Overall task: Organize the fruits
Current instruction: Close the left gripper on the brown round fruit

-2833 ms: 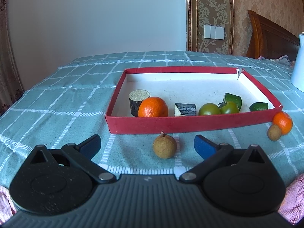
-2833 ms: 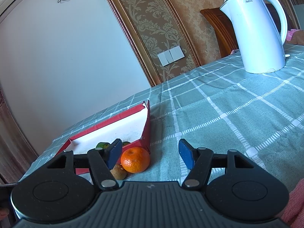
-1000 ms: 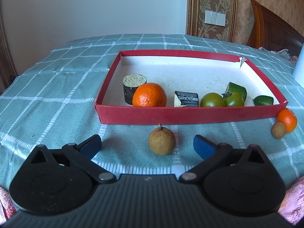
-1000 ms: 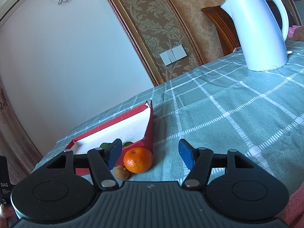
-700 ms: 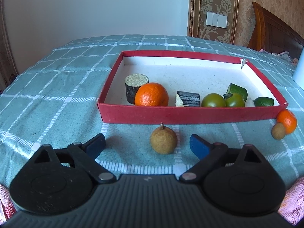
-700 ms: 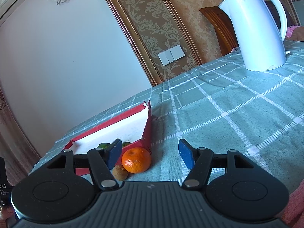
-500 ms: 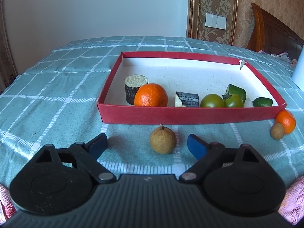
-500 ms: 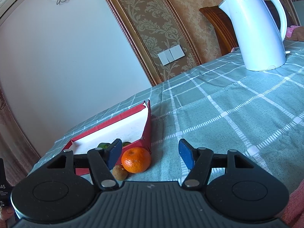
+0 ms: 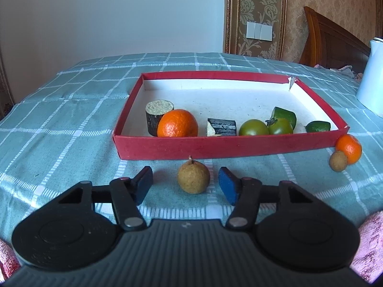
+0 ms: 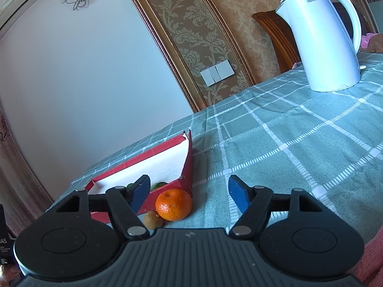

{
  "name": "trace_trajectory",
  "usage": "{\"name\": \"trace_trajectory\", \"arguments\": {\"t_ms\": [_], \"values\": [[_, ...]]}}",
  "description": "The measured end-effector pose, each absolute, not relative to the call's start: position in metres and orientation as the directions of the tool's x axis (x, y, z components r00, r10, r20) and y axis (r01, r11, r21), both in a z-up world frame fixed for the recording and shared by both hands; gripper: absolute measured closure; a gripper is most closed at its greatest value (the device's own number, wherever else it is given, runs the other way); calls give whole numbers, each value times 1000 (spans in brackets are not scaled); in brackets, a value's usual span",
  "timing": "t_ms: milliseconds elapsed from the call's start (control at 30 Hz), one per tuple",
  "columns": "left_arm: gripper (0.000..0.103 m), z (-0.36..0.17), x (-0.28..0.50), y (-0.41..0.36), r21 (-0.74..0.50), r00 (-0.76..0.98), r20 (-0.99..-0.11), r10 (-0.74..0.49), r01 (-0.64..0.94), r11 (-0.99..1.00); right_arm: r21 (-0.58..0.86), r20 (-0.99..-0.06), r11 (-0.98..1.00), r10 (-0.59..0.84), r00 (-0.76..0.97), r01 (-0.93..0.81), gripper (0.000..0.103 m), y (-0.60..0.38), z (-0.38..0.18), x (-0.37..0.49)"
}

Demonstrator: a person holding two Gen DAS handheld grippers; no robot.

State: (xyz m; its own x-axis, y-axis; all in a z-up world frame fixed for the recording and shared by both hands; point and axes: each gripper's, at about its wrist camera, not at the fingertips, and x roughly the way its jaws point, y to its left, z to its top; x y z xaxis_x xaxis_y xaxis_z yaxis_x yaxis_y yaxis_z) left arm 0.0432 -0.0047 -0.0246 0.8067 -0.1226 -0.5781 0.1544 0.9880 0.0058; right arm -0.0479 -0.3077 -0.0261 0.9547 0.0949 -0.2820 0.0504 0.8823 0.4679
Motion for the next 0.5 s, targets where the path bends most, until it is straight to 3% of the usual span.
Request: {"name": "trace_trajectory", "arguments": {"t_ms": [133, 167, 267, 367, 500], "values": [[53, -24, 42, -4, 6, 810, -574, -115, 145, 989, 468, -282, 882, 95, 955, 50, 31, -308, -26, -48], [61, -24, 43, -3, -3, 811, -573, -121, 146, 989, 468, -281, 882, 95, 955, 50, 31, -308, -26, -48], [72, -24, 42, 0, -26, 811, -567, -144, 157, 987, 468, -282, 882, 95, 955, 50, 31, -308, -26, -48], [78, -24, 42, 0, -27, 811, -565, -150, 164, 986, 468, -283, 882, 95, 955, 51, 31, -308, -26, -48], [78, -23, 42, 0, -28, 811, -565, -150, 163, 986, 468, -283, 882, 95, 954, 51, 31, -308, -26, -49]]}}
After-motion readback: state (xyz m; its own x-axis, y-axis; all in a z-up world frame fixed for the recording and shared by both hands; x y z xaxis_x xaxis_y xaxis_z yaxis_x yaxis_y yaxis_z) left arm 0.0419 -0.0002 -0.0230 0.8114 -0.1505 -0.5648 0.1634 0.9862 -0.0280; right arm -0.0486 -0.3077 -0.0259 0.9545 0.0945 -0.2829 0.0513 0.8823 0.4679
